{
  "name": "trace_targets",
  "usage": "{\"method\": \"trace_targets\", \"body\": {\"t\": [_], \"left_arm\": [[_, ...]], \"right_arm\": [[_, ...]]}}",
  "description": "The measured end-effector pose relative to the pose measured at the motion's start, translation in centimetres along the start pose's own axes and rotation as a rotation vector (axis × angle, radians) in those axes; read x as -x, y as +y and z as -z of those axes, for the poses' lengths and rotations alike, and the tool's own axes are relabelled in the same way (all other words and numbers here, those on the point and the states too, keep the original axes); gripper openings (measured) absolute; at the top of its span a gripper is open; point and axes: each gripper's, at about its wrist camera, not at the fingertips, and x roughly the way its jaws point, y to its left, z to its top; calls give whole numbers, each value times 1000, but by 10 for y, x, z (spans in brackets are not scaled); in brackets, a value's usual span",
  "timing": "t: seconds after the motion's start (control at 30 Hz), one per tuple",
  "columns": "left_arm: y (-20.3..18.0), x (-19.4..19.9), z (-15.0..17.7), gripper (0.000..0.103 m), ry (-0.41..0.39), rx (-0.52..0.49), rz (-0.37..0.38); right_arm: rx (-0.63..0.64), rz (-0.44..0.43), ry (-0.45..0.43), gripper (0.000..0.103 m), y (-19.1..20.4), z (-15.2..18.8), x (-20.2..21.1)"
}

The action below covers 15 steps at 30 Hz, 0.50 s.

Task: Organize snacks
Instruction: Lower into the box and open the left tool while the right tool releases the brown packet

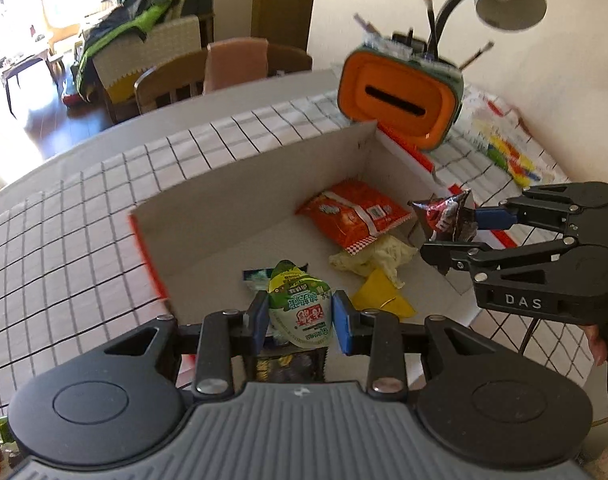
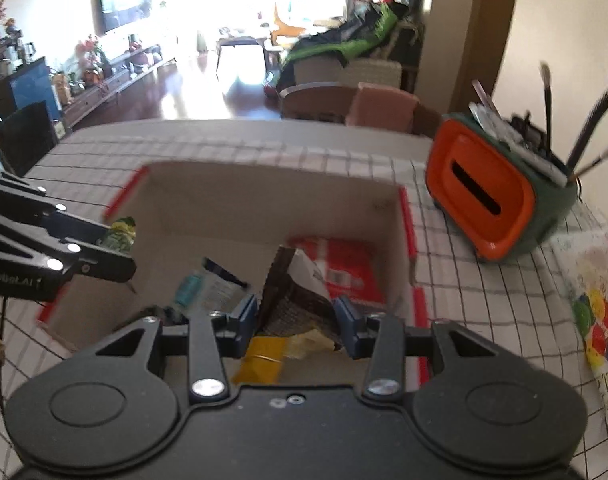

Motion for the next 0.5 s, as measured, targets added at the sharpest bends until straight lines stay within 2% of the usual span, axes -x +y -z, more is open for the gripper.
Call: {"method": "trace_targets", "body": {"t": [0.23,0.4,0.5], "left_arm": [[-8,-41,-12,33,125,23,-31],[-12,-62,-12,33,202,-2,-81],[-9,-69,-11,33,224,5,-84]], "right_arm": [[-18,-18,86,42,-9,8,-27],[-4,-40,105,42,-4,9,-37],[10,-62,106,42,0,6,-42]]}}
